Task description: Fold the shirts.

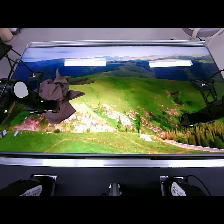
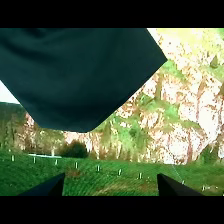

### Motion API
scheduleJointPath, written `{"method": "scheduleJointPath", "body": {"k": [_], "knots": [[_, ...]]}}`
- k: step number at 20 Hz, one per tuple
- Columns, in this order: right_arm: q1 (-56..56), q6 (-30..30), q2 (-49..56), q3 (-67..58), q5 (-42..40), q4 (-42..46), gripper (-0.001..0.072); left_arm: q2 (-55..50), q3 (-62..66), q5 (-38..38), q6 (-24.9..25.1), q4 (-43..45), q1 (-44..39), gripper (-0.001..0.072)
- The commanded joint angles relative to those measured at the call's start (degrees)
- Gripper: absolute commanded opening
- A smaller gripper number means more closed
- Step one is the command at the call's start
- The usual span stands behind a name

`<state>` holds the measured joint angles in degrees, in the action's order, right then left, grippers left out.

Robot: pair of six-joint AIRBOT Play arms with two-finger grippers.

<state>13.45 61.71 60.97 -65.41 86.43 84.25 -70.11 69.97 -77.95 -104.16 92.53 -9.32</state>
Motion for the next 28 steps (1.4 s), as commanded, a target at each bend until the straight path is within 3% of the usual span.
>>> {"method": "scheduleJointPath", "body": {"k": [1,15,24,28], "knots": [[-0.02,0.00,-0.02,0.00,0.00,0.00,0.0673,0.04,0.00,0.00,0.02,0.02,-0.04,0.0691],[-0.02,0.17,-0.02,0.00,-2.62,-0.24,0.0672,0.02,0.00,0.35,-0.02,0.00,-0.04,0.0691],[-0.02,0.15,0.04,0.02,-15.67,1.55,0.0672,-1.31,0.02,14.51,-0.02,-0.42,-0.37,0.0691],[-0.02,0.17,0.04,0.02,-26.91,-0.37,0.0673,-5.18,3.34,30.86,-0.98,-0.39,1.81,0.0678]]}}
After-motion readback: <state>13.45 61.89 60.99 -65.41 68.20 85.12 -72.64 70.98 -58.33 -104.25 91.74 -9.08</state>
